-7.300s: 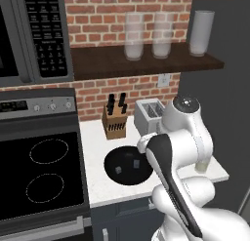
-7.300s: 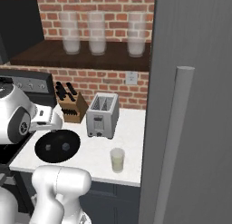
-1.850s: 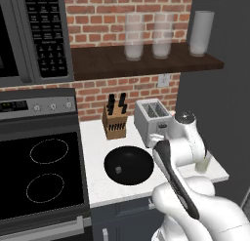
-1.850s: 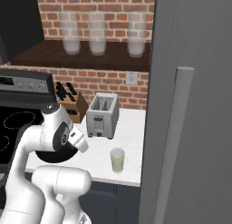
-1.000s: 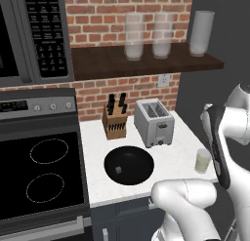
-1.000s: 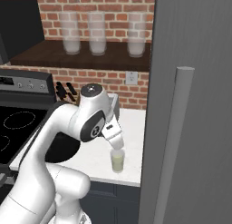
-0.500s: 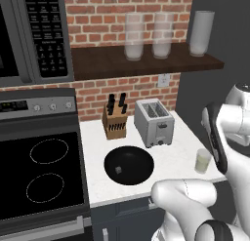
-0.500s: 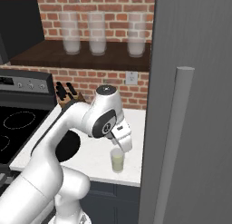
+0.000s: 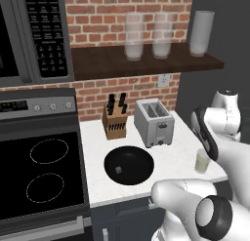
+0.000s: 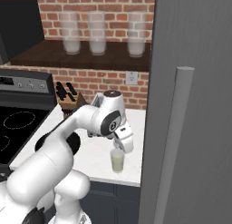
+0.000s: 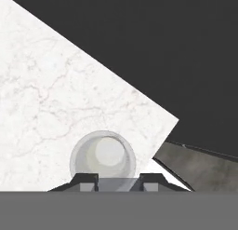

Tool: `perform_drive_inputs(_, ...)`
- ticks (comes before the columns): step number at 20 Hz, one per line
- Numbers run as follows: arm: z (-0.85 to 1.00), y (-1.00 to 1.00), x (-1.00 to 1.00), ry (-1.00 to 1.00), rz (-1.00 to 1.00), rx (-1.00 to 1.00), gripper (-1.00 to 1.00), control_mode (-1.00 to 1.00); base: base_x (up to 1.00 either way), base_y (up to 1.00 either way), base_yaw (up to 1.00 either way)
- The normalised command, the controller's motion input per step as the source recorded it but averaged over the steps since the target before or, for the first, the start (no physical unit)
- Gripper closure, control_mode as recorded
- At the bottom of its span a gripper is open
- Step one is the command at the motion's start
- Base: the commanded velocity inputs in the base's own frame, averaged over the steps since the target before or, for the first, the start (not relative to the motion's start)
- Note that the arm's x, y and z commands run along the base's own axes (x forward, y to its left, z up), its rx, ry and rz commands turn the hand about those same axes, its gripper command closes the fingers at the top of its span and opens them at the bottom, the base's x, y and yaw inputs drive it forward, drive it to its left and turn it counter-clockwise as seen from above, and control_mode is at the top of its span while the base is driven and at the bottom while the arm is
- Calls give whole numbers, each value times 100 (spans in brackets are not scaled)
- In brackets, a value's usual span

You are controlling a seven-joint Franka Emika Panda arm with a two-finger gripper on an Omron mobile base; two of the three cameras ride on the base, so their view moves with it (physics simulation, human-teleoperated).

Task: Grab a lemon wedge from the fridge and one ice cube from the ice bowl, and put them in the glass of lemonade.

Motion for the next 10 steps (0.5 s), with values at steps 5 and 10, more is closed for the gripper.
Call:
perform_drive_inputs(5, -53, 0, 15, 9, 0, 0, 100, -100, 0, 0, 0)
perform_drive_inputs(10, -36, 0, 13, 2, 0, 0, 100, -100, 0, 0, 0)
